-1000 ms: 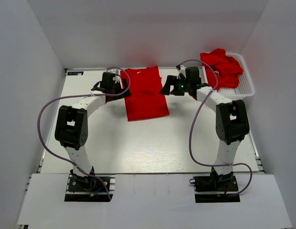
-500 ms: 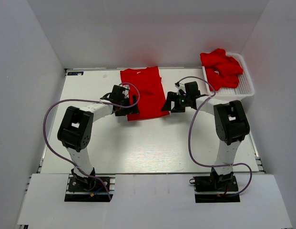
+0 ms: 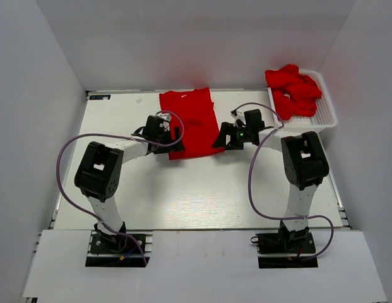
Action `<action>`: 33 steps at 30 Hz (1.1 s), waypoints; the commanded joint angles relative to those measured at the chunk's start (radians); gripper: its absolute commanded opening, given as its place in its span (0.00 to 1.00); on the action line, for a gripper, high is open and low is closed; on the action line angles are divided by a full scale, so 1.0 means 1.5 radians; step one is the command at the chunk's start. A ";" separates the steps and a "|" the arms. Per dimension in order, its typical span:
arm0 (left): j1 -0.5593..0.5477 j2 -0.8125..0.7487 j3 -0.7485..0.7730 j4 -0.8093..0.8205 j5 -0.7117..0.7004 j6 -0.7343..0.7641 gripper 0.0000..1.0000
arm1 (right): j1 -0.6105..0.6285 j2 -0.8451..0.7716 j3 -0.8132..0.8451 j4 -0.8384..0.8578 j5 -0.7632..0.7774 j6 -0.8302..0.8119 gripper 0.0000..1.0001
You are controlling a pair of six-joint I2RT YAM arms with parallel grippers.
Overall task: Fold and stack the t-shirts
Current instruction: Grab one side of the 2/3 rectangular tshirt with both arms
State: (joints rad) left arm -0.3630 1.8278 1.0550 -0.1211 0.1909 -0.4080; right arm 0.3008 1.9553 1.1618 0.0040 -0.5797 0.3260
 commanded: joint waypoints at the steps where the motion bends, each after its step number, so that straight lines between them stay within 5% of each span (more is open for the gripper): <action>1: -0.001 0.013 -0.047 -0.022 0.040 -0.002 0.94 | 0.000 0.018 -0.015 0.014 -0.005 0.004 0.90; 13: -0.001 -0.006 -0.083 -0.050 0.034 -0.002 0.79 | 0.000 0.031 -0.031 0.045 -0.010 0.031 0.84; 16: -0.008 -0.012 -0.090 -0.050 0.040 -0.002 0.64 | -0.001 0.029 -0.040 0.050 -0.007 0.035 0.47; 17: -0.008 -0.012 -0.090 -0.056 0.040 -0.002 0.56 | -0.001 0.027 -0.041 0.054 -0.005 0.035 0.27; 20: -0.008 -0.018 -0.090 -0.063 0.047 -0.002 0.31 | -0.001 0.019 -0.056 0.061 -0.003 0.039 0.00; 24: -0.008 -0.031 -0.090 -0.077 0.063 -0.008 0.00 | -0.001 -0.014 -0.083 0.075 0.002 0.040 0.00; 33: -0.040 -0.195 -0.129 -0.185 0.158 -0.008 0.00 | 0.005 -0.210 -0.221 0.020 -0.006 0.024 0.00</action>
State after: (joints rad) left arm -0.4015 1.6573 0.8722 -0.2607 0.3378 -0.4274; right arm 0.3065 1.7397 0.8776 0.0753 -0.5793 0.3832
